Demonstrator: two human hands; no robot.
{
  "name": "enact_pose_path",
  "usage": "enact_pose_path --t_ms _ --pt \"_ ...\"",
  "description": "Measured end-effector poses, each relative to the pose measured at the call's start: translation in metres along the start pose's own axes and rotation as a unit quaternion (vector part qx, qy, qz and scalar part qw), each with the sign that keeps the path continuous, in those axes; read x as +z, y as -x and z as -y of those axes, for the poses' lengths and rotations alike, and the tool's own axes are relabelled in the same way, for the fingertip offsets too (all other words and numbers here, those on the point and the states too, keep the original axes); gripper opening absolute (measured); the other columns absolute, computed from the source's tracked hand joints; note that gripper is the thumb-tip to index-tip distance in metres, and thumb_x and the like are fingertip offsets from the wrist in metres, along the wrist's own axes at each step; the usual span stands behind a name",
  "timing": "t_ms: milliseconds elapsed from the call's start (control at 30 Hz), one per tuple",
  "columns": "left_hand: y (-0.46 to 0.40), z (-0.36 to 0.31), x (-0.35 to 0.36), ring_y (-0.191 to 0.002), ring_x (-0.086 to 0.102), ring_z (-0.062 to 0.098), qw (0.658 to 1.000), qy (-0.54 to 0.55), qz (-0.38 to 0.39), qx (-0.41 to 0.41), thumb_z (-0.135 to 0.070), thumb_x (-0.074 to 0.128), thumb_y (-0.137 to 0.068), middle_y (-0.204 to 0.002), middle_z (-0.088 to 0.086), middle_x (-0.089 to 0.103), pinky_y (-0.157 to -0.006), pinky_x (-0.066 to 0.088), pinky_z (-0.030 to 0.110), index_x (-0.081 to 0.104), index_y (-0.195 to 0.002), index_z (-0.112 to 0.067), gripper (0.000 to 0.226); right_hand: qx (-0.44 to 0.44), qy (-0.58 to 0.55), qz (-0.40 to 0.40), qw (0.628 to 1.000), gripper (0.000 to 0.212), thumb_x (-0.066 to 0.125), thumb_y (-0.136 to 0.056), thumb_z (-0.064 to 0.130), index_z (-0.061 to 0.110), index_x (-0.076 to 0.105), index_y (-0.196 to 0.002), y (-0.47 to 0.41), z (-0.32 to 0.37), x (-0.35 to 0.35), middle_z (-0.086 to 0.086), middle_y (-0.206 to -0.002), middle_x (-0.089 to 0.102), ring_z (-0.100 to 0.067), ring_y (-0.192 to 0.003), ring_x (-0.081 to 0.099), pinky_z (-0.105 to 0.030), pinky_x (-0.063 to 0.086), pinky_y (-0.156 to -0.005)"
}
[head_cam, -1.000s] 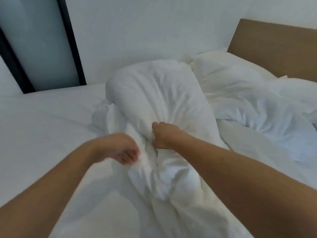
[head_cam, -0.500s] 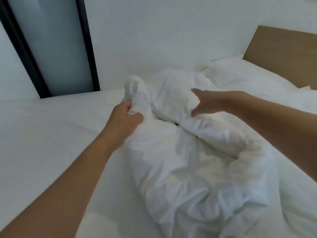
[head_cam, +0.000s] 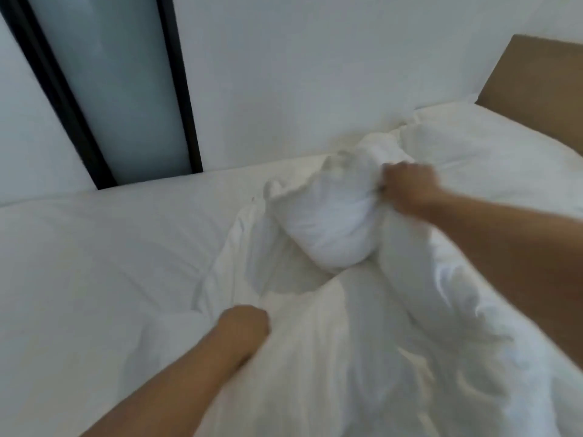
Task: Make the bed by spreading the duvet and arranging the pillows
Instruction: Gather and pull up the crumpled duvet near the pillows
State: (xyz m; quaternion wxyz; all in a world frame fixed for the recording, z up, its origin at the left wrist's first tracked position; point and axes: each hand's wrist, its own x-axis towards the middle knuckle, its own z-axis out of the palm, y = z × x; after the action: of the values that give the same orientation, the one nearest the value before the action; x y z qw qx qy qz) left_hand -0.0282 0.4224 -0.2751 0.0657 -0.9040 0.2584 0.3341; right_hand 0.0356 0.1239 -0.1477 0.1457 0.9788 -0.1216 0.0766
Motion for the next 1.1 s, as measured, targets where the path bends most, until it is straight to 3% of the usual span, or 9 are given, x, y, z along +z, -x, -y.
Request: enact_pose_path --t_ms 133,200,300,433,533,667,900,1000,1100 --pt "0.027 -0.014 -0.076 -0.070 0.064 0.030 0.951 0.003 0.307 0.021 -0.025 0.058 -0.091 -0.092 0.015 0.066 -0.068 0.055 0.036 0.061 -0.105 -0.001 0.027 0.219 0.166 0.117 0.954 0.059 0.054 -0.089 0.026 0.004 0.038 -0.142 -0.027 -0.058 -0.011 -0.018 -0.142 0.038 -0.043 -0.127 0.043 -0.064 0.038 -0.098" --pt "0.008 0.018 -0.115 -0.077 0.064 0.028 0.967 0.109 0.226 -0.051 -0.035 0.063 -0.088 -0.099 0.010 0.066 -0.067 0.057 0.035 0.058 -0.110 -0.008 0.035 0.145 0.139 0.083 0.976 0.077 0.051 -0.090 0.027 0.005 0.011 -0.152 -0.026 -0.032 0.007 -0.015 -0.157 0.004 -0.040 -0.137 0.024 -0.067 0.026 -0.104" --pt "-0.053 0.061 -0.138 -0.119 0.048 0.031 0.971 0.213 -0.060 -0.085 -0.057 0.070 -0.070 -0.139 0.008 0.042 -0.080 0.050 0.037 0.034 -0.142 -0.024 0.087 -0.079 0.025 -0.054 0.995 0.093 0.062 -0.077 0.017 0.007 0.008 -0.153 -0.007 0.019 0.020 -0.014 -0.161 0.001 -0.036 -0.140 0.024 -0.064 0.015 -0.111" --pt "-0.130 0.069 -0.091 -0.140 0.016 0.046 0.938 0.300 -0.034 -0.171 -0.085 0.060 -0.047 -0.157 0.014 0.006 -0.107 0.023 0.066 0.000 -0.146 -0.047 0.122 -0.307 0.020 0.044 0.950 0.084 0.055 -0.074 0.035 0.031 0.020 -0.150 0.006 0.076 0.028 0.000 -0.161 0.008 -0.024 -0.149 0.005 -0.065 -0.014 -0.109" --pt "-0.154 0.035 -0.059 -0.132 0.030 0.042 0.910 0.339 -0.156 -0.180 -0.070 0.052 -0.077 -0.149 0.013 0.025 -0.106 0.026 0.062 0.020 -0.141 -0.045 0.076 -0.236 0.100 0.265 0.929 0.077 0.059 -0.072 0.057 0.033 0.034 -0.140 -0.007 0.097 0.047 0.003 -0.147 0.032 -0.024 -0.143 0.018 -0.068 -0.007 -0.108" --pt "-0.145 0.039 -0.074 -0.104 0.060 0.024 0.867 0.473 -0.156 -0.031 -0.079 0.072 -0.050 -0.117 -0.005 0.059 -0.086 0.050 0.037 0.040 -0.129 -0.029 0.098 -0.067 0.106 0.343 0.931 0.050 0.061 -0.083 0.047 0.022 0.057 -0.126 -0.035 0.082 0.043 -0.001 -0.127 0.058 -0.025 -0.118 0.056 -0.042 0.041 -0.100" --pt "-0.039 0.301 -0.209 -0.091 0.059 0.046 0.827 0.165 -0.470 -0.260 -0.027 0.060 -0.086 -0.098 0.028 0.059 -0.075 0.046 0.045 0.044 -0.118 -0.010 0.039 0.209 -0.374 0.183 0.885 0.012 0.056 -0.082 0.012 0.004 0.063 -0.088 -0.166 0.109 -0.055 -0.011 -0.082 0.066 -0.027 -0.062 0.063 -0.028 0.055 -0.053" --pt "-0.036 0.366 -0.231 -0.107 0.050 0.047 0.848 -0.007 -0.326 -0.418 -0.031 0.064 -0.083 -0.115 0.026 0.049 -0.091 0.044 0.056 0.030 -0.141 -0.006 0.072 0.081 -0.422 0.206 0.879 0.015 0.069 -0.082 0.023 0.013 0.058 -0.080 -0.209 0.193 -0.079 -0.003 -0.076 0.057 -0.017 -0.057 0.049 -0.016 0.038 -0.045" --pt "-0.064 0.319 -0.220 -0.134 0.024 0.045 0.868 -0.075 -0.215 -0.441 -0.038 0.046 -0.090 -0.147 0.018 0.022 -0.104 0.019 0.074 0.032 -0.146 -0.014 0.062 -0.033 -0.400 0.266 0.877 0.046 0.059 -0.092 0.043 0.020 0.051 -0.130 -0.203 0.250 -0.042 -0.001 -0.124 0.055 -0.025 -0.103 0.055 -0.032 0.046 -0.086"
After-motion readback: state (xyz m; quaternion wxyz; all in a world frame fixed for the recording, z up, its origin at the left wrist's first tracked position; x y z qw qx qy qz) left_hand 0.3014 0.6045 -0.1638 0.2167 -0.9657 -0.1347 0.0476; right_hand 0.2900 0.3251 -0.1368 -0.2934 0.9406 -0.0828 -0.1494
